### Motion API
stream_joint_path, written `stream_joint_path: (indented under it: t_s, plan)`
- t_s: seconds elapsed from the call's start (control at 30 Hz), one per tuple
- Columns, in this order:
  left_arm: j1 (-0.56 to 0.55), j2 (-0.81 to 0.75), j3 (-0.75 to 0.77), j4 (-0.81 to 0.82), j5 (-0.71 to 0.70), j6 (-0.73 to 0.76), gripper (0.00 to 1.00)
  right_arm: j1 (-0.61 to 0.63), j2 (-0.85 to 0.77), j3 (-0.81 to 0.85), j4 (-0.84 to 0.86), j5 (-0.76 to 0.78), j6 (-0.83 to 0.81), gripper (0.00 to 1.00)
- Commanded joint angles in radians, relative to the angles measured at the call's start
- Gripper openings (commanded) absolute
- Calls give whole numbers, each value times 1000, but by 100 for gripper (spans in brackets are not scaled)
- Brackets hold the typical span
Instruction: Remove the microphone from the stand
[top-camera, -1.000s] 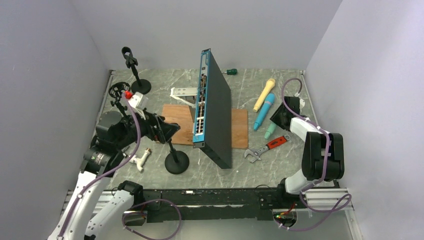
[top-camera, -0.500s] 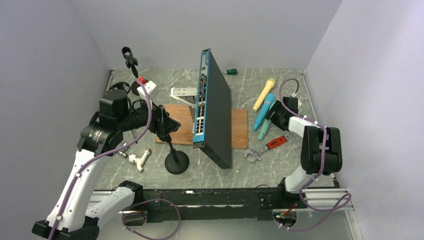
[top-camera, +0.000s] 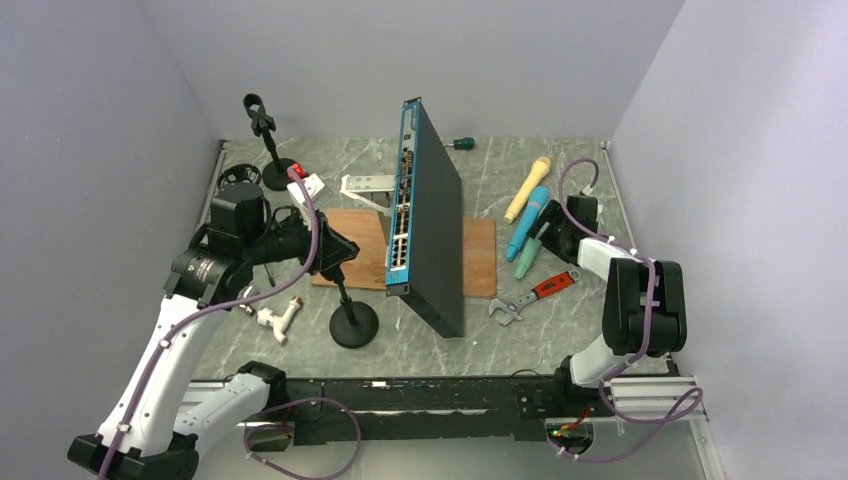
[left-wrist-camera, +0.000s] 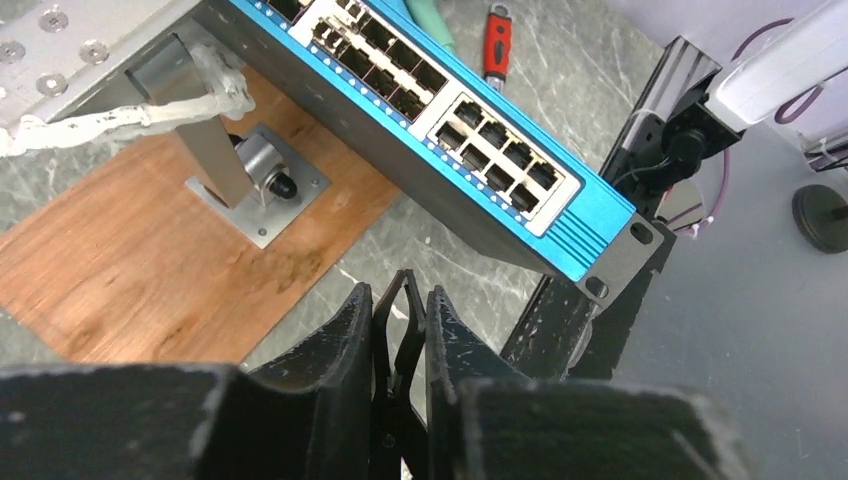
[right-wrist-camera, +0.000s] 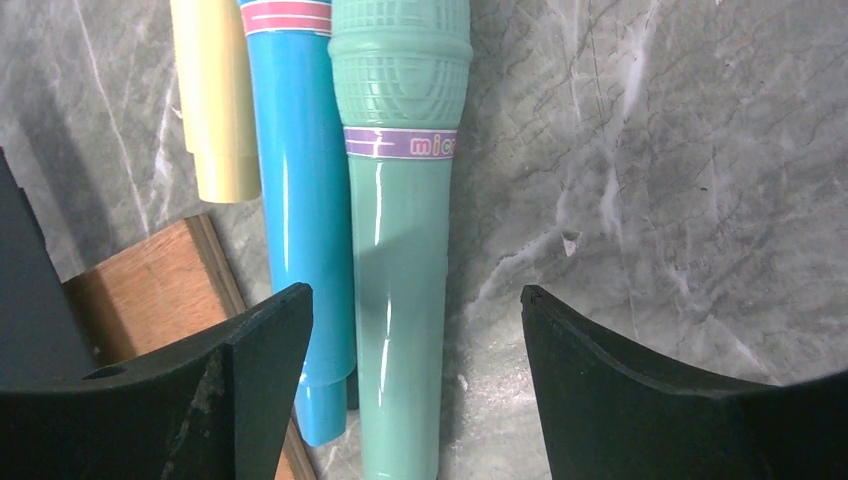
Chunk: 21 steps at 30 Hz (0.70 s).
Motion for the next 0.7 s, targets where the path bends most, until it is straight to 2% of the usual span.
stream_joint_path:
  t_s: [0.0,0.17,0.27,0.4,0.47,0.53,0.63,0.67]
  plan:
    - [-6,16,-117,-43,-46,-7,11,-4,-53,-12,63,-12,-9,79]
    - [-24,1,-275,68,-56,-116,1,-5,-64,-25,84,-32,-6,80]
    - [-47,-7,-349,103,-66,-150,0,-4,-72,-30,91,-33,-8,80]
    - [-56,-21,-351,118,-102,-158,3,0,-94,-30,85,-29,-26,82]
    - [-56,-10,-306,89,-131,-147,15,23,-119,-15,49,15,-45,83]
    - [-56,16,-244,42,-146,-125,37,53,-158,-5,18,99,-68,86]
    - [-56,35,-168,-11,-149,-97,52,94,-218,17,-46,174,-93,89]
    - [-56,34,-145,-24,-162,-93,63,104,-239,35,-78,193,-99,91]
